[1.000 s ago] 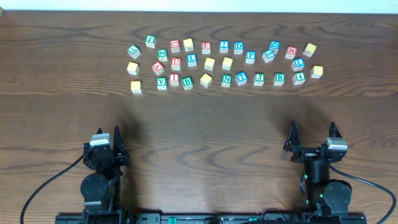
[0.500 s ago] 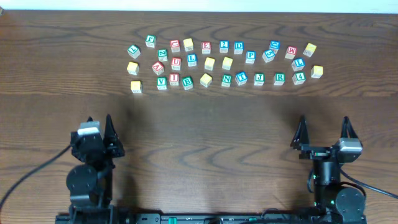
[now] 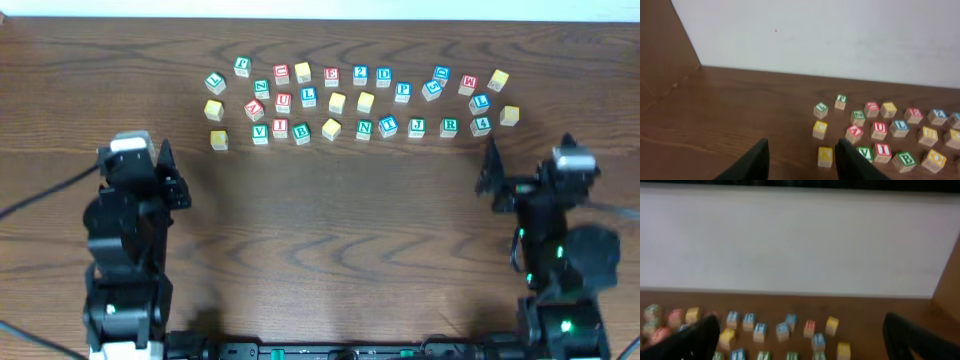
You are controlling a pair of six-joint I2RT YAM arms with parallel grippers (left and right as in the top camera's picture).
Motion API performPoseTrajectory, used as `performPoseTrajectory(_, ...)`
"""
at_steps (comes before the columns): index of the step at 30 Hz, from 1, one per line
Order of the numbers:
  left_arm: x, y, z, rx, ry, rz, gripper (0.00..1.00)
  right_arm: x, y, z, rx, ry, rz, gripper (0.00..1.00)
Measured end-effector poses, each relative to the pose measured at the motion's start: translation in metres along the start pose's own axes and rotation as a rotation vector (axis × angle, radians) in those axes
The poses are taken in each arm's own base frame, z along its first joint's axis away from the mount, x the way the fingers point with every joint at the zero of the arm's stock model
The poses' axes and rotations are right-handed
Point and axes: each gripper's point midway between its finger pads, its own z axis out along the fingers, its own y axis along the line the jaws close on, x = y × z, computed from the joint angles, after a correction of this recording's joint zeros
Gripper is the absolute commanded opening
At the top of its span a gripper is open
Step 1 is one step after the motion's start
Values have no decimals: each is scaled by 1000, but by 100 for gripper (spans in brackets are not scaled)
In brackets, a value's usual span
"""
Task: Spell out NEURIPS
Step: 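Raise both arms and extend them forward over the block cluster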
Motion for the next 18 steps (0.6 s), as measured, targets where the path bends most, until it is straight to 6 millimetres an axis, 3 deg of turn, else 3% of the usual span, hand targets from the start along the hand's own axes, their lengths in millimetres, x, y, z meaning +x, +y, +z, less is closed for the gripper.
performPoseTrajectory(13, -28, -15, 40, 46, 257, 16, 42, -25, 27, 70, -142, 343, 6, 99)
performPoseTrajectory(18, -34, -26, 62, 92, 401, 14, 42, -23, 38, 95, -199, 463, 23, 99)
